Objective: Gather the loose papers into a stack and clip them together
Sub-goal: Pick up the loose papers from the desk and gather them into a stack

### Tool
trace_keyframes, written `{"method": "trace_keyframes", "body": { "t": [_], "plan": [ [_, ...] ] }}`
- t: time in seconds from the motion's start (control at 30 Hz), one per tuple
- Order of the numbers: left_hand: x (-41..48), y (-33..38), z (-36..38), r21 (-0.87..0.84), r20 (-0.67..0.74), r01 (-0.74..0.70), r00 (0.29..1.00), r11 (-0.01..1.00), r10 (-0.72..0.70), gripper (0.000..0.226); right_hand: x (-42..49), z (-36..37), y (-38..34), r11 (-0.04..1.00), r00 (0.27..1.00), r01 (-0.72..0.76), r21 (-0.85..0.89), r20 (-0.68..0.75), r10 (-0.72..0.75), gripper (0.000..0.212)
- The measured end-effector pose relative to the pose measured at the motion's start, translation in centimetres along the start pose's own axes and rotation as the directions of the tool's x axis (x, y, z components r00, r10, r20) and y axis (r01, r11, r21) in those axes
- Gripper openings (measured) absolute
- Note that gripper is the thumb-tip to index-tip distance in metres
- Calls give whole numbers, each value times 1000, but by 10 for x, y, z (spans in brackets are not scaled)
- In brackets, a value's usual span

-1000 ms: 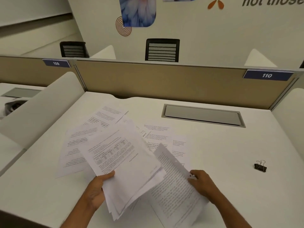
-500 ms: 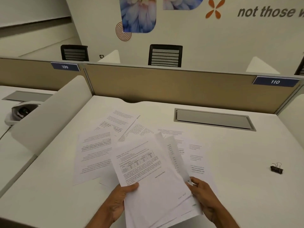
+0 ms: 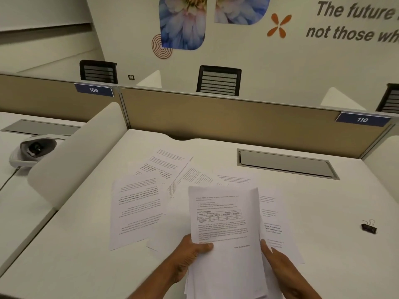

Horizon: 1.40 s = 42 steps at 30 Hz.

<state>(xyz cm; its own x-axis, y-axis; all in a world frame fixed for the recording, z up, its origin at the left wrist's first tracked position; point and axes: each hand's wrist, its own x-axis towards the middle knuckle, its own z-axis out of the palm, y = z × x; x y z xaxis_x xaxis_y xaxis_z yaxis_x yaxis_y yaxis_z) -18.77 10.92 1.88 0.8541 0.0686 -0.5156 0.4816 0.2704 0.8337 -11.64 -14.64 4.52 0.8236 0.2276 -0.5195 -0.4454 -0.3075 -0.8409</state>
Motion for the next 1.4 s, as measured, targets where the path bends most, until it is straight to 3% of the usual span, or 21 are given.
{"method": "trace_keyframes", "body": {
  "t": [0.13,0.27,0.33,0.43,0.53,0.67,0.73,0.8,0.9,1.03,1.17,1.33,1.4],
  "plan": [
    [4,1,5,15,-73,-38,997,999,39,52,17,-15,-5,995,994,-79,53,81,74,75],
    [6,10,12,10,-171,-132,976,991,132,54,29,-23,-12,995,979,-44,-85,194,60,43],
    [8,13,12,-64,-234,-154,963,986,135,55,36,-17,-12,993,983,4,-116,183,17,39],
    [5,14,7,-161,-267,-88,963,983,43,47,40,-4,-9,997,988,38,-62,151,-28,35],
    [3,10,-7,-121,-212,2,977,993,-28,44,42,11,-7,998,985,50,-45,166,-42,36],
    [7,17,-40,-82,-245,8,969,997,-28,37,49,37,-7,997,984,50,-54,174,-40,34],
    [13,23,-63,-74,-302,-22,953,997,-1,36,54,52,-15,1000,992,-11,-5,124,12,25],
    [20,28,-94,-100,-376,-54,926,993,13,36,65,69,-21,992,994,-104,65,-14,105,19],
    [35,35,-139,-114,-451,-80,892,990,20,44,82,89,-23,972,959,-167,168,-203,200,31],
    [59,34,-160,-112,-428,-10,903,994,-39,40,94,111,-28,928,924,-213,305,-247,293,38],
    [73,25,-169,-21,-389,123,913,992,-121,47,105,129,-38,909,916,-263,324,-213,341,36],
    [71,27,-176,-18,-320,178,931,984,-175,46,109,148,-43,950,946,-252,185,-162,282,9],
    [67,30,-175,-38,-306,164,937,986,-168,42,106,154,-40,980,968,-174,95,-165,188,19]
  ]
}}
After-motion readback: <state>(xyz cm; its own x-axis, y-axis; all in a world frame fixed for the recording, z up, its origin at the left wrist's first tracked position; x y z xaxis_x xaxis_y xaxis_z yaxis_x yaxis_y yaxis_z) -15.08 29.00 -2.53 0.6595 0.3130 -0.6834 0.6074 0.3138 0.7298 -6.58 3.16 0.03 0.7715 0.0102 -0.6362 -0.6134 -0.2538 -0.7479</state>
